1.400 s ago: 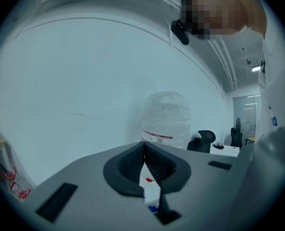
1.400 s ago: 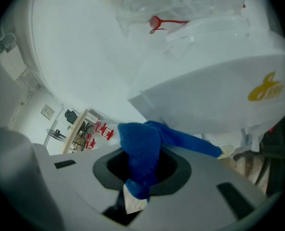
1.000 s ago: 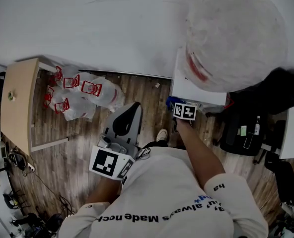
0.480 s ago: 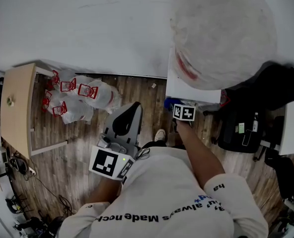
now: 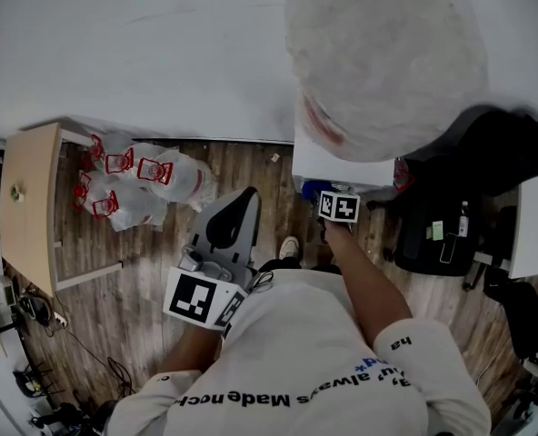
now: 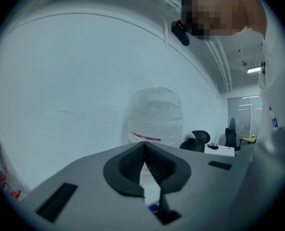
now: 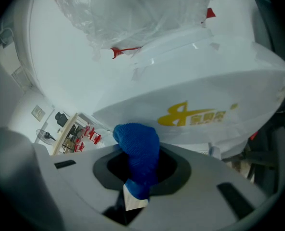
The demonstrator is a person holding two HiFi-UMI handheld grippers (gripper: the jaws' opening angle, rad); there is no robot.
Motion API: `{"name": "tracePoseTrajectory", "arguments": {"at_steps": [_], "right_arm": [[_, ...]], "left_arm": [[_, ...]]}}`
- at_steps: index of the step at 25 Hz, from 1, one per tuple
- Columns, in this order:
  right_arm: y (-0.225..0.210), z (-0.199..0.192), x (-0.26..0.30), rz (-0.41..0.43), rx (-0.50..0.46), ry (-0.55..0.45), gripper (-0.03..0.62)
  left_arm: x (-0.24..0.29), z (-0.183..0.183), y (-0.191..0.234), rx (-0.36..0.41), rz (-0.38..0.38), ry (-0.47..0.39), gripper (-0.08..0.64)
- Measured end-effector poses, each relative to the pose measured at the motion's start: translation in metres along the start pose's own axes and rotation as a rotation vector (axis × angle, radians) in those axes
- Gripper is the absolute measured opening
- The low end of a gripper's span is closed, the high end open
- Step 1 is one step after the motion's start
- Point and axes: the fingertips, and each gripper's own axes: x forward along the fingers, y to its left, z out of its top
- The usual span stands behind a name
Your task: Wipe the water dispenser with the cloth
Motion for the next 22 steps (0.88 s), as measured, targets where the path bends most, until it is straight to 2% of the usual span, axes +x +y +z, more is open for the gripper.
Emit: {"name": "tracePoseTrajectory", "arguments": {"at_steps": [22], "right_arm": [[-0.075, 0.003, -0.043, -0.075, 0.025, -0.033, 0.081]], "left_arm": [[0.027, -0.004, -0.046, -0.003, -0.059, 0.004, 0.020]]}}
